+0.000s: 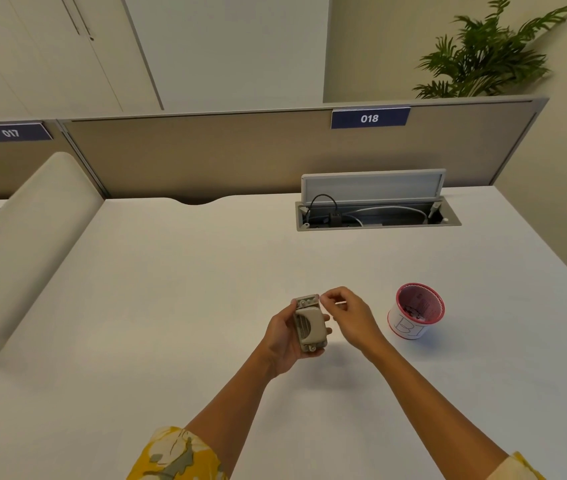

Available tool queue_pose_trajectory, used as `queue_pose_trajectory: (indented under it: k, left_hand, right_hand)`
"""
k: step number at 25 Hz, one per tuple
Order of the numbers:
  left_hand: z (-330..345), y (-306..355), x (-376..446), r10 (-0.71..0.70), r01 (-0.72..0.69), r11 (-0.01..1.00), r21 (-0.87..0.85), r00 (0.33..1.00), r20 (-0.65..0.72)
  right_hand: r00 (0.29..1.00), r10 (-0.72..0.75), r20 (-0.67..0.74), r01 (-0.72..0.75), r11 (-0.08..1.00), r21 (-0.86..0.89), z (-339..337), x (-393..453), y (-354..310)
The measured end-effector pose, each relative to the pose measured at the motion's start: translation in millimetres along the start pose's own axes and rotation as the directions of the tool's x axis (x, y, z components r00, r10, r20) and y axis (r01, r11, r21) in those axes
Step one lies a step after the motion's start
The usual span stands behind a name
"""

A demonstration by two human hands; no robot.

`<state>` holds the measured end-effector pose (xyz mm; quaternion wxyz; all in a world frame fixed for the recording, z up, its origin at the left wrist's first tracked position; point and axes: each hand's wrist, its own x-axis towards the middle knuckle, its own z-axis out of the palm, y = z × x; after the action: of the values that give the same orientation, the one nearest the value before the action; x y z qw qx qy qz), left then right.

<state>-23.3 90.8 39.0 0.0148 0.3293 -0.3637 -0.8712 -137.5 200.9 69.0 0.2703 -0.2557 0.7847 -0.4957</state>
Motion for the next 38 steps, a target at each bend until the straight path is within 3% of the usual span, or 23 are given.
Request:
queue_pose_trajectory:
  k: [9, 16, 21, 26, 28, 31, 38]
  left_hand:
    - [4, -7, -2, -0.036, 0.034, 0.987, 0.156, 0.999, 0.009]
    - [5, -5, 3, -0.059, 0.059, 0.986, 0.159, 0.998, 0.000]
    - [6, 2, 7, 0.004, -0.005, 1.000, -0.021, 0.999, -0.042]
    - [6, 5, 11, 0.080, -0.108, 0.963, -0.248, 0.989, -0.121]
    - [6, 5, 12, 0.089, -0.123, 0.951, -0.284, 0.987, -0.131]
    - [9, 5, 11, 0.097, -0.136, 0.941, -0.309, 0.986, -0.138]
    - [13, 2, 17, 0.117, -0.148, 0.953, -0.264, 0.984, -0.133]
  right_hand:
    - [0.990, 0.041, 0.136, -0.016, 0.983, -0.184, -14, 17, -3]
    - [1.000, 0.017, 0.012, -0.014, 0.974, -0.227, -5, 18, -2]
    - [1.000, -0.010, -0.016, 0.010, 1.000, -0.001, -4, 13, 0]
    - [0.968, 0.209, 0.136, -0.231, 0.957, 0.175, 1, 1, 27]
    - [0.957, 0.224, 0.184, -0.263, 0.938, 0.227, 4, -5, 30]
    - [0.970, 0.217, 0.113, -0.236, 0.952, 0.194, 7, -5, 26]
    - [0.980, 0.174, -0.098, -0.180, 0.982, -0.059, 10, 3, 26]
